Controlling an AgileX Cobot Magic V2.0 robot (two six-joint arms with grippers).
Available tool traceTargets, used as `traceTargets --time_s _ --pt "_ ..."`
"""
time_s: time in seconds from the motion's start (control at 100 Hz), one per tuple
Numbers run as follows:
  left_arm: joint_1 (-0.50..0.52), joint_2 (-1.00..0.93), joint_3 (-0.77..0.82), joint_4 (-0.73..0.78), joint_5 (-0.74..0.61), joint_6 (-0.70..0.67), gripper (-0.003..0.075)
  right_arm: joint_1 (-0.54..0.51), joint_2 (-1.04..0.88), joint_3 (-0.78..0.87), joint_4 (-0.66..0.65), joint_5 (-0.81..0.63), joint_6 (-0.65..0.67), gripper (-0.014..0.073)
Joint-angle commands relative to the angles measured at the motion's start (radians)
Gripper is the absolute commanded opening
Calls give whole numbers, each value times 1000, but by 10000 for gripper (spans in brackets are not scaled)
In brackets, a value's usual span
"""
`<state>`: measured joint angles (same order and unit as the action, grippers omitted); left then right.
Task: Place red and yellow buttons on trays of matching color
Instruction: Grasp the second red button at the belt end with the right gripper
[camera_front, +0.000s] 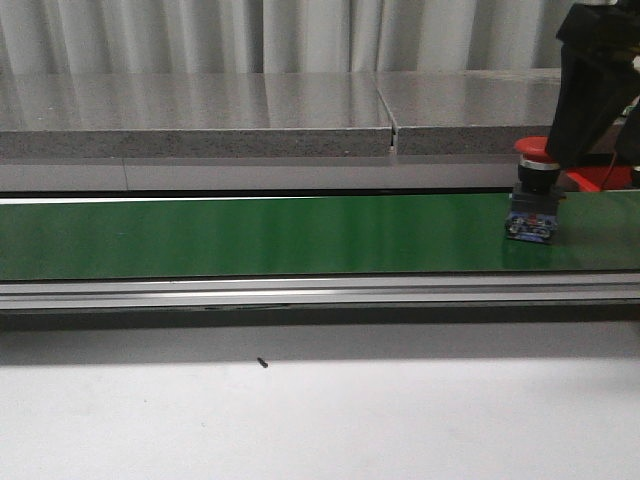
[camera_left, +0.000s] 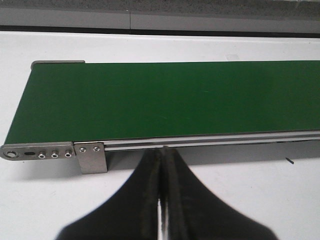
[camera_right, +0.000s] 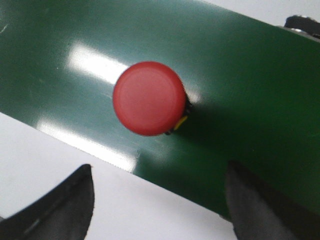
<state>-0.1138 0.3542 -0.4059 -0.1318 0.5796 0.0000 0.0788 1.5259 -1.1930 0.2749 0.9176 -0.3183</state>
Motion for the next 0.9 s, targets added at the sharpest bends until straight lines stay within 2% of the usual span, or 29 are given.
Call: traceTargets --time_s 0.0,0.31,0.38,0.53,0.6,0.74,0.89 --pt "0 7 -26 -14 -77 0 -20 7 -10 -20 22 -71 -16 540" --pt "0 7 -26 -14 -77 0 -20 22 56 -20 23 -231 -15 531" --pt "0 7 -26 -14 -77 0 -20 22 57 -20 23 -242 -15 464" --pt "0 7 -26 -14 -77 0 -20 22 57 -20 23 -248 -5 226" --pt "0 7 -26 -14 -77 0 -20 22 51 -20 23 -249 -3 164" --pt "0 7 -26 -14 -77 0 -20 16 10 -23 23 -260 2 142" --pt "0 7 -26 -14 -77 0 -20 -40 -74 -23 23 -289 14 142"
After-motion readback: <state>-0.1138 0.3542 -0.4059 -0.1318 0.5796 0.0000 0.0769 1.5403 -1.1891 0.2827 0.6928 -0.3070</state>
